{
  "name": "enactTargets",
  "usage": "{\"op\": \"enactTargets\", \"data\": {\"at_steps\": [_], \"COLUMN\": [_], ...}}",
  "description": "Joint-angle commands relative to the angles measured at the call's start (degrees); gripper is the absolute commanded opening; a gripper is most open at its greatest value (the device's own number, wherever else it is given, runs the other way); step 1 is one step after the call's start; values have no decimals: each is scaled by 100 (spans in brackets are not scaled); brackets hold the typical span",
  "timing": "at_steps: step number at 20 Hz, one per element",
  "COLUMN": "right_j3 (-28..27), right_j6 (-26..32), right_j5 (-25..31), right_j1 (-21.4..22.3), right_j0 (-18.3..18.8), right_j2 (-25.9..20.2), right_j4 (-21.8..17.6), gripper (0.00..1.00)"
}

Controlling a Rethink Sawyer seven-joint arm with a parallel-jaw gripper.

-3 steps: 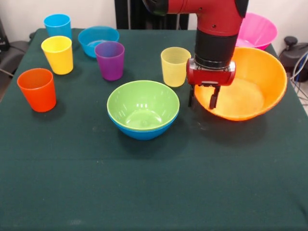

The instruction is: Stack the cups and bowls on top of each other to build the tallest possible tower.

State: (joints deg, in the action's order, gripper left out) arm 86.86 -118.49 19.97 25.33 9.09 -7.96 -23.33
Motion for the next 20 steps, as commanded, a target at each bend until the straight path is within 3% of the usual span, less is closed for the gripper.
{"op": "enactTargets", "data": {"at_steps": [1,8,14,20], "right_j3": [-151,-106,-177,-366], "right_j6": [340,419,237,406], "right_j5": [376,508,180,307], "right_j1": [-109,-63,-144,-234], "right_j0": [150,257,120,196], "right_j2": [-331,-368,-241,-413], "right_j4": [-179,-195,-315,-267], "gripper": [0,0,0,0]}}
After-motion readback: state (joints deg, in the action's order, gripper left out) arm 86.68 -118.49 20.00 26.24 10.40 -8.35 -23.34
